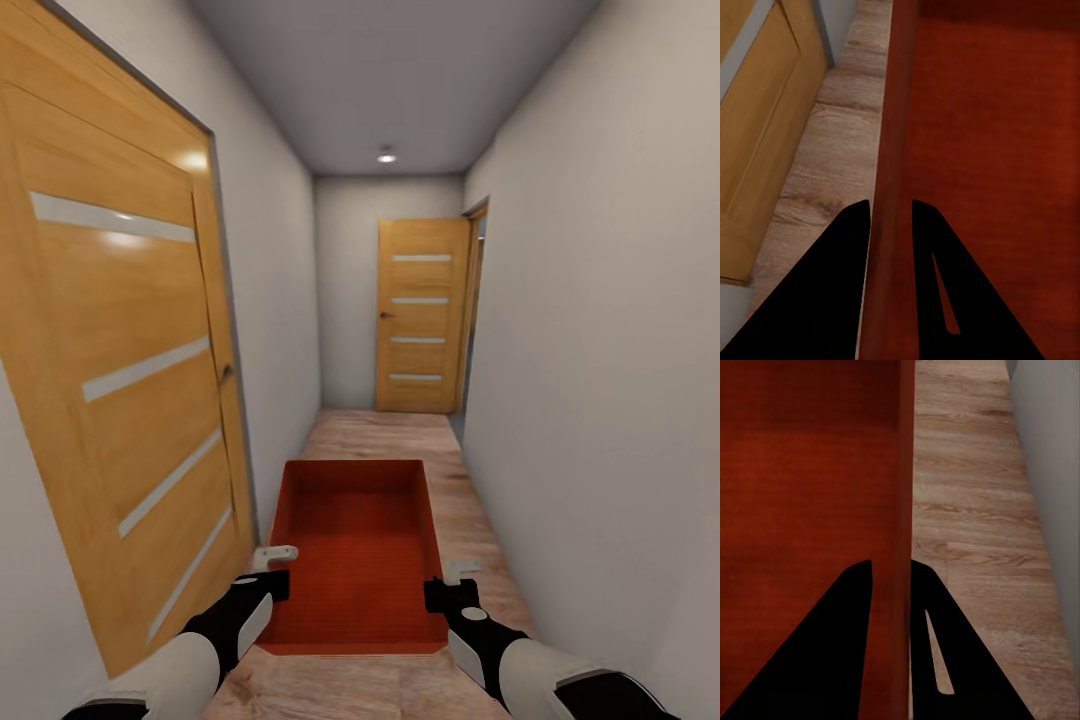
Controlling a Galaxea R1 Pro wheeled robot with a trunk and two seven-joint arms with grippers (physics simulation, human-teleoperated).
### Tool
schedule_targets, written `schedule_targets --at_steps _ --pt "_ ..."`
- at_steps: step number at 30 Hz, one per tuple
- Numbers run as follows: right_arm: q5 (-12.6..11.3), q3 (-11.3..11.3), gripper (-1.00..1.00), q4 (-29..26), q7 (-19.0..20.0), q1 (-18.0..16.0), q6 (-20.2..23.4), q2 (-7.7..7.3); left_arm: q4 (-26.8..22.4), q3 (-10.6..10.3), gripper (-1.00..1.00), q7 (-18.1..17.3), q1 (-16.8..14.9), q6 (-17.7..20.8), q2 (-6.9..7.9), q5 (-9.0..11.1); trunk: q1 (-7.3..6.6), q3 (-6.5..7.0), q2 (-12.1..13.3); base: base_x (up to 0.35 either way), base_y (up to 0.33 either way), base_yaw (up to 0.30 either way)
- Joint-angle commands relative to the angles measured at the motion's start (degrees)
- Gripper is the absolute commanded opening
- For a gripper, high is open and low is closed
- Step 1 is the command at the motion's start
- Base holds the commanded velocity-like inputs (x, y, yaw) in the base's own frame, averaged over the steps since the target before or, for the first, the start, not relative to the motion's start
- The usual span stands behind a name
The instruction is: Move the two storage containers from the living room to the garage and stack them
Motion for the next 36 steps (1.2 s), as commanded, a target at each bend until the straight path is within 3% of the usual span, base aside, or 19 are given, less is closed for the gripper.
schedule_targets --at_steps 1,36 --pt "0.5 -2.1 -1.00 0.1 -0.1 0.0 -0.1 0.04 -0.3 1.3 -1.00 3.2 0.0 -4.1 0.80 -1.1 0.05 -0.10 -0.1 0.322 0.000 0.000" --pt "0.5 -2.1 -1.00 0.1 -0.1 0.0 -0.1 0.04 -0.3 1.3 -1.00 3.2 0.0 -4.1 0.80 -1.1 0.05 -0.10 -0.1 0.322 0.000 0.000"
